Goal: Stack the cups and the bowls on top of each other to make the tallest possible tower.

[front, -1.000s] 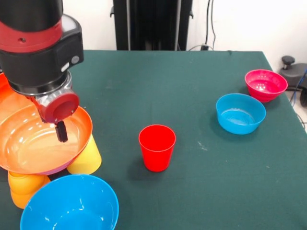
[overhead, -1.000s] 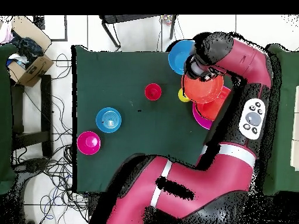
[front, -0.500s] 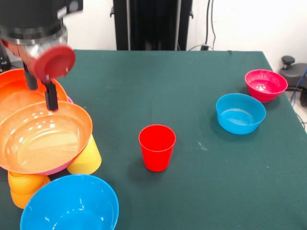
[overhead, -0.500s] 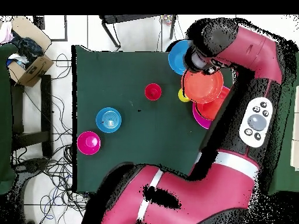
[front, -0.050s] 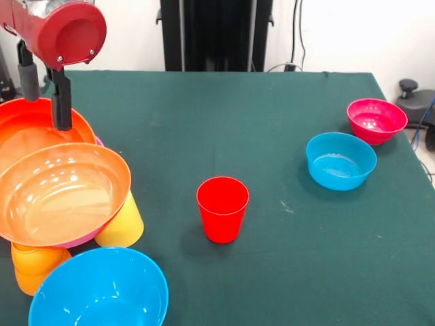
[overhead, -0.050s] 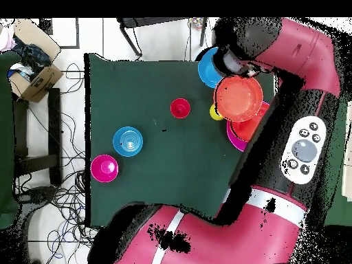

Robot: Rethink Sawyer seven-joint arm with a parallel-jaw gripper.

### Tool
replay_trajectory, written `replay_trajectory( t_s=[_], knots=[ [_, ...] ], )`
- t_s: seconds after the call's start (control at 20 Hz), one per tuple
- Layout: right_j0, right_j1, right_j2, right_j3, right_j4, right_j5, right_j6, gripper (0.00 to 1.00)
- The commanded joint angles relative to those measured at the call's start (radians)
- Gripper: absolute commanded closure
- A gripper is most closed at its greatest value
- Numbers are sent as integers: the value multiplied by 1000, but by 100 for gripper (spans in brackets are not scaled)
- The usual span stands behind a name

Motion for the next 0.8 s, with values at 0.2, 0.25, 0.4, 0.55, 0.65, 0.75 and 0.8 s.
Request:
replay_trajectory(
  t_s=[0.2,0.25,0.4,0.55,0.65,0.75,0.8],
  knots=[
    [16,218,78,-221,-6,37,68,0],
    [14,242,77,-263,0,52,62,0],
    [9,305,58,-369,36,114,94,0],
    [9,352,22,-446,69,157,96,0],
    [10,381,-10,-478,100,163,123,0],
    [13,402,-42,-504,144,185,140,0],
    [14,403,-53,-506,168,226,138,0]
  ],
)
